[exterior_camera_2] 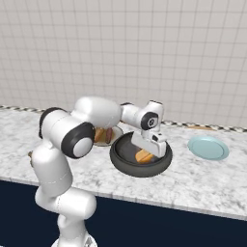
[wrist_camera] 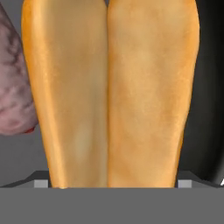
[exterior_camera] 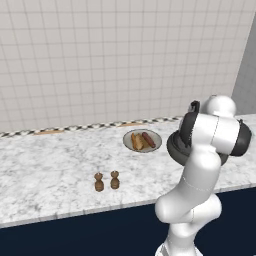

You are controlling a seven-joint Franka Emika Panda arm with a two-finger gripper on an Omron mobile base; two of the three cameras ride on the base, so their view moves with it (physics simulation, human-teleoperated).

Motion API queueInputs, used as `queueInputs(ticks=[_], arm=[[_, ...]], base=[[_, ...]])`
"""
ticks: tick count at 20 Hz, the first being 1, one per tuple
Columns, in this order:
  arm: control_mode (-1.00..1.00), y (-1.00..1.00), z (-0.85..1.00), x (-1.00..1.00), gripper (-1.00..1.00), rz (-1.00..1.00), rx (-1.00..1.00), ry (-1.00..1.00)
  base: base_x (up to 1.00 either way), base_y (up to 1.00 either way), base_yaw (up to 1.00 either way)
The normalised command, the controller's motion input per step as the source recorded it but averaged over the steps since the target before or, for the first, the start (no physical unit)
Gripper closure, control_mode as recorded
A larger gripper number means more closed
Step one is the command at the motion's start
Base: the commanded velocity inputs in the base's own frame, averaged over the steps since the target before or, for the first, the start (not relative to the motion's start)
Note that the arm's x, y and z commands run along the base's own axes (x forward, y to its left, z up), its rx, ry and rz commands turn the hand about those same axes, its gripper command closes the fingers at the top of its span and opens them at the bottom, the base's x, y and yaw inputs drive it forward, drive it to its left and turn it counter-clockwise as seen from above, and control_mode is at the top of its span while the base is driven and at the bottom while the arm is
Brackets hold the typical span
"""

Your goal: Place one bun and one sausage from the bowl on each plate.

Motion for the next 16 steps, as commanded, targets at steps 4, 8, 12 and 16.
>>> queueInputs(ticks=[4, 8, 12, 16], arm=[[-1.0, 0.0, 0.0, 0.0, 1.0, -0.01, 0.0, 0.02], [-1.0, -0.03, 0.0, 0.0, 1.0, 0.0, 0.0, 0.0], [-1.0, -0.22, 0.42, -0.1, 1.0, 0.0, 0.0, 0.0], [-1.0, -0.3, 0.74, -0.23, 1.0, 0.0, 0.0, 0.0]], base=[[0.0, 0.0, 0.0], [0.0, 0.0, 0.0], [0.0, 0.0, 0.0], [0.0, 0.0, 0.0]])
